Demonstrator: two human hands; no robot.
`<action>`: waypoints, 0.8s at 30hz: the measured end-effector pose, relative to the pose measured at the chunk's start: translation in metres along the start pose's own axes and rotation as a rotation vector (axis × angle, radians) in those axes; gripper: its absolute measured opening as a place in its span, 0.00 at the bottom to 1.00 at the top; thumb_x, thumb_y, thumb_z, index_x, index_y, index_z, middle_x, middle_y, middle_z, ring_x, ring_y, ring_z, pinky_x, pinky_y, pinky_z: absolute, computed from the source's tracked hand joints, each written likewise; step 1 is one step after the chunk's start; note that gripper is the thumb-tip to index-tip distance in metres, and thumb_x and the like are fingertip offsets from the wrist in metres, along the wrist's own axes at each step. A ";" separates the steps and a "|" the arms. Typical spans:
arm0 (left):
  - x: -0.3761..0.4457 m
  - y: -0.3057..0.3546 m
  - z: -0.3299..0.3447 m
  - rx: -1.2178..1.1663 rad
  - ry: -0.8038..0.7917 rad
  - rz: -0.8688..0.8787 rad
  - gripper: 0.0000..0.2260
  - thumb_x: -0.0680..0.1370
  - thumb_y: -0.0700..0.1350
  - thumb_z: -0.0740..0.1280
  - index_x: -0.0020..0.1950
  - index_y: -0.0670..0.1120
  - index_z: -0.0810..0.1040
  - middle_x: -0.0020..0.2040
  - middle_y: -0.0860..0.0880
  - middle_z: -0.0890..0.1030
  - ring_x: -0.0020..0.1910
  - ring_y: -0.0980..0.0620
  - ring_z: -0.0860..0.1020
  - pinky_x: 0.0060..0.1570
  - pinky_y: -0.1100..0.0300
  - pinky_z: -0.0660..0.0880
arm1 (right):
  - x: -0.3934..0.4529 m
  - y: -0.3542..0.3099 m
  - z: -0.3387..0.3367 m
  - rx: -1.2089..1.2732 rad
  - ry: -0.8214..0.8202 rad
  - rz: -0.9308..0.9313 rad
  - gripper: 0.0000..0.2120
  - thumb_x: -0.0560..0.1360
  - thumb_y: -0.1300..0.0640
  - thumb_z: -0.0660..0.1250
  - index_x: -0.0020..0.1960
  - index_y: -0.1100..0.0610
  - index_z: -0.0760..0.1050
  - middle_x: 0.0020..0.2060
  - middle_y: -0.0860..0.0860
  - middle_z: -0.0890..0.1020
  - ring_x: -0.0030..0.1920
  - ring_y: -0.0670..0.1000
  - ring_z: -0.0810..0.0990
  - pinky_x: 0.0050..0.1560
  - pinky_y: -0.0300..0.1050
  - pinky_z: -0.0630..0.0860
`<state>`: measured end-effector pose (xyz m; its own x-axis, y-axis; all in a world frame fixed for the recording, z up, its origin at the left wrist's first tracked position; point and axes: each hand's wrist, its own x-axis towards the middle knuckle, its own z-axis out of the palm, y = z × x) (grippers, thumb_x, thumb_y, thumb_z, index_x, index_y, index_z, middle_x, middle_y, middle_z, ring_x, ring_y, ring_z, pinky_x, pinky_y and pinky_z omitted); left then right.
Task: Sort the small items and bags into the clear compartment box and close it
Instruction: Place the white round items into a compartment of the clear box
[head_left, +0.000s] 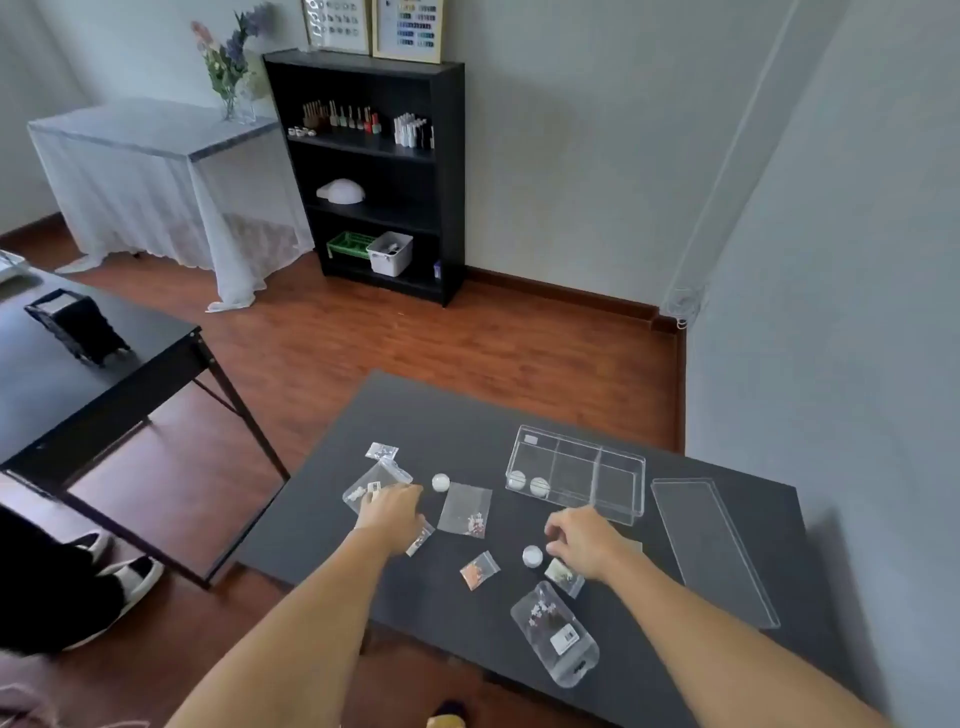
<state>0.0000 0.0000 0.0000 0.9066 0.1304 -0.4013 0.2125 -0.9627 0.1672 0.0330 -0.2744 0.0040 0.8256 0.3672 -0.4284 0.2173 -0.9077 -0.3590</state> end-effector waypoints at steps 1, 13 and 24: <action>0.004 -0.003 0.001 -0.004 -0.001 0.005 0.19 0.79 0.46 0.60 0.69 0.45 0.69 0.70 0.47 0.73 0.69 0.44 0.69 0.66 0.49 0.64 | 0.002 -0.003 0.007 -0.012 0.008 0.020 0.11 0.74 0.54 0.68 0.56 0.54 0.79 0.53 0.55 0.83 0.51 0.56 0.82 0.54 0.48 0.78; 0.074 -0.006 0.009 -0.082 -0.019 0.239 0.19 0.82 0.43 0.57 0.74 0.49 0.67 0.70 0.46 0.70 0.66 0.45 0.72 0.62 0.51 0.73 | 0.030 -0.022 0.041 -0.185 0.015 0.046 0.15 0.72 0.56 0.68 0.59 0.54 0.78 0.53 0.53 0.79 0.55 0.56 0.77 0.54 0.49 0.72; 0.087 -0.010 0.007 -0.303 -0.049 0.266 0.06 0.75 0.38 0.63 0.51 0.43 0.71 0.48 0.44 0.79 0.47 0.41 0.77 0.44 0.50 0.73 | 0.025 -0.019 0.036 0.218 0.061 0.117 0.06 0.70 0.60 0.70 0.39 0.56 0.72 0.41 0.52 0.80 0.43 0.52 0.79 0.47 0.50 0.77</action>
<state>0.0738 0.0192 -0.0427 0.9274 -0.1325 -0.3498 0.0773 -0.8470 0.5259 0.0314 -0.2409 -0.0297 0.8699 0.2435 -0.4290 0.0069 -0.8756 -0.4830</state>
